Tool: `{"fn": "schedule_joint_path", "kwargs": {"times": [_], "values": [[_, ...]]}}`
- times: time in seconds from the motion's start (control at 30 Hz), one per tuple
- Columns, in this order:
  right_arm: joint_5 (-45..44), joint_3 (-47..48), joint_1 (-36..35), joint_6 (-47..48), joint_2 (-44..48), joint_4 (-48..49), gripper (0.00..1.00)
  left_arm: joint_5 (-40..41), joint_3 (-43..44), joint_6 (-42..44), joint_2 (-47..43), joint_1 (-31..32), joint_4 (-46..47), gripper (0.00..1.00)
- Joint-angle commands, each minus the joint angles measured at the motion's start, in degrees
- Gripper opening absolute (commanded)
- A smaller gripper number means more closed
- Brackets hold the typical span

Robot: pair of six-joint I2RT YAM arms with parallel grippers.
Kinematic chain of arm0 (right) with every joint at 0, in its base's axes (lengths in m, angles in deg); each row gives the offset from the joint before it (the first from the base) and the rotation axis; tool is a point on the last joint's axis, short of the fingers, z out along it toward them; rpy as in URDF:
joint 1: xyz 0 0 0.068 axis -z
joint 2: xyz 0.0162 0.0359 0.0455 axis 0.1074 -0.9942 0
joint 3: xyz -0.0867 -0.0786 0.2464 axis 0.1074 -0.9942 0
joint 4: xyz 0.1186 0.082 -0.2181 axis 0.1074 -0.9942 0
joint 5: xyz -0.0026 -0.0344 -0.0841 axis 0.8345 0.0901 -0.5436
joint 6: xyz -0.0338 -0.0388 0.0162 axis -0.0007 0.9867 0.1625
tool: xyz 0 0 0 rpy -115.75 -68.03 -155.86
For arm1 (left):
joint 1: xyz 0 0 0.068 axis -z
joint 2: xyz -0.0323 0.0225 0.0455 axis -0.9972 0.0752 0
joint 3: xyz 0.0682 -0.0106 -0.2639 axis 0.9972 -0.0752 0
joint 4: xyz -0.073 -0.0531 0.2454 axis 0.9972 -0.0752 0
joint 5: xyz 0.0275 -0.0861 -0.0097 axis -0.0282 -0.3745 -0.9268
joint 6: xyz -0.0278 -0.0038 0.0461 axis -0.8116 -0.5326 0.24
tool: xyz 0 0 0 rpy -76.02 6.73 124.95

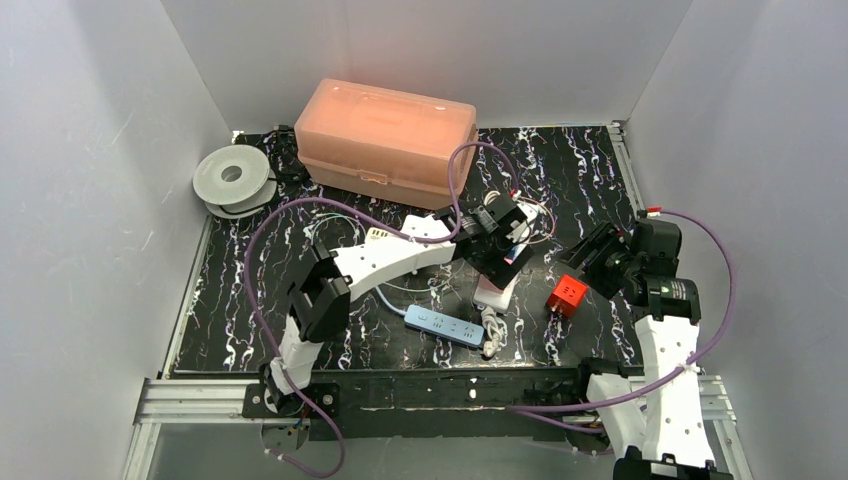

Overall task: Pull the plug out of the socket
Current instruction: Remove the plug from the socket.

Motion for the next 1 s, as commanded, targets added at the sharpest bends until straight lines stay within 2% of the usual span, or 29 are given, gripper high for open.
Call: {"fn": "schedule_joint_path", "kwargs": {"times": [0.0, 0.2, 0.47, 0.57, 0.73, 0.87, 0.97], "values": [[-0.15, -0.43, 0.48, -0.43, 1.58, 0.93, 0.72, -0.4, 2.37, -3.2, 2.08, 0.54, -1.94, 0.98], [-0.73, -0.48, 0.52, -0.04, 2.86, -0.39, 0.72, 1.1, 5.83, -5.24, 7.38, 0.51, -3.37, 0.98], [-1.34, -0.62, 0.55, 0.35, 3.63, -0.88, 0.69, 1.71, 2.68, -4.95, 9.73, 0.18, -0.68, 0.98], [-1.11, -1.07, 0.55, -0.02, 4.02, -0.54, 0.67, 1.26, 0.94, -2.36, 9.45, -0.46, 1.77, 0.88], [-0.34, -3.21, 0.49, -0.83, 4.18, 0.86, 0.62, -3.61, -1.44, 4.05, 7.87, -1.63, 4.69, 0.59], [0.14, -5.01, 0.65, -1.72, 3.93, 2.58, 0.63, -6.21, -5.53, 7.41, 4.61, -3.15, 4.73, 0.41], [1.17, -5.9, 0.66, -2.35, 3.63, 4.36, 0.65, -9.28, -8.31, 8.89, 1.93, -5.71, 2.9, 0.32]]}}
